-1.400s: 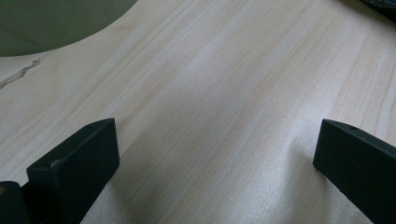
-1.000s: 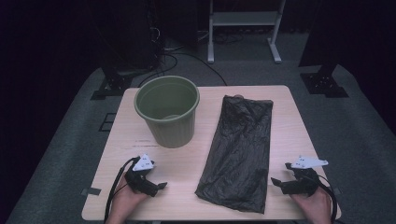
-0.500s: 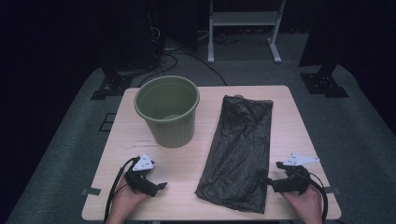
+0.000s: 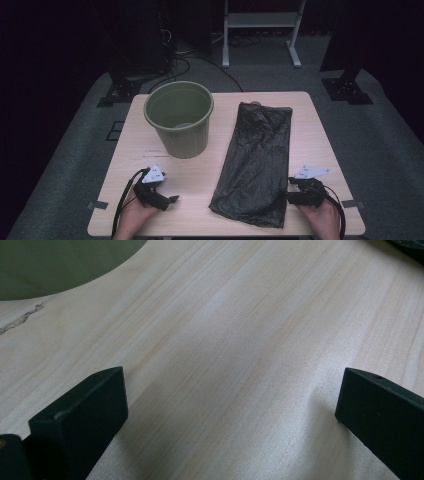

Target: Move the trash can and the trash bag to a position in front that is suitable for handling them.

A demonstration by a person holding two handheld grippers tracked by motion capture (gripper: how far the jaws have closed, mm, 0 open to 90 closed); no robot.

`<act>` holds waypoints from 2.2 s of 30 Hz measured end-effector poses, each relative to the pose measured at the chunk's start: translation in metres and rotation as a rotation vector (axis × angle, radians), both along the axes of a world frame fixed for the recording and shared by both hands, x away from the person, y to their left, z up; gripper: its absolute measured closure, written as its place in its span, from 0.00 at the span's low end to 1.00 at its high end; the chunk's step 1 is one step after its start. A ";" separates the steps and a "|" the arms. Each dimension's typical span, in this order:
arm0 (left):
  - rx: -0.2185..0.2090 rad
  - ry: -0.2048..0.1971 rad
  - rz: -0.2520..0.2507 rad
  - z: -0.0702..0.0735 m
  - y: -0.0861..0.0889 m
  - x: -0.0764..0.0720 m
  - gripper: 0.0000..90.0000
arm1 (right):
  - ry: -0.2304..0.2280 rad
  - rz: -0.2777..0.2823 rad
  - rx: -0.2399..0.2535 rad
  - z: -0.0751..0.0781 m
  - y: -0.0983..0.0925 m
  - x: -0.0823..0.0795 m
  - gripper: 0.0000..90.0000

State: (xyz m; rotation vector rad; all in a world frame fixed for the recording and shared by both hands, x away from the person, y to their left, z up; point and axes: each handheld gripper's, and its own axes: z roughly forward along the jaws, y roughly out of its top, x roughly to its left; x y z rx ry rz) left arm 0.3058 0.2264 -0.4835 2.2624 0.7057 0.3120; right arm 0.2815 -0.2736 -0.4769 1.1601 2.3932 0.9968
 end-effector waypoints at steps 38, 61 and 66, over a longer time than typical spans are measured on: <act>0.000 -0.001 0.003 0.000 0.000 0.000 0.00 | 0.006 -0.148 -0.040 0.005 -0.094 -0.006 1.00; -0.001 -0.001 0.006 0.000 0.000 0.000 0.00 | -0.058 -0.149 0.031 0.036 -0.071 -0.002 0.18; 0.000 -0.001 0.006 0.000 0.000 0.000 0.00 | -0.052 -0.108 0.037 0.039 -0.051 0.006 0.10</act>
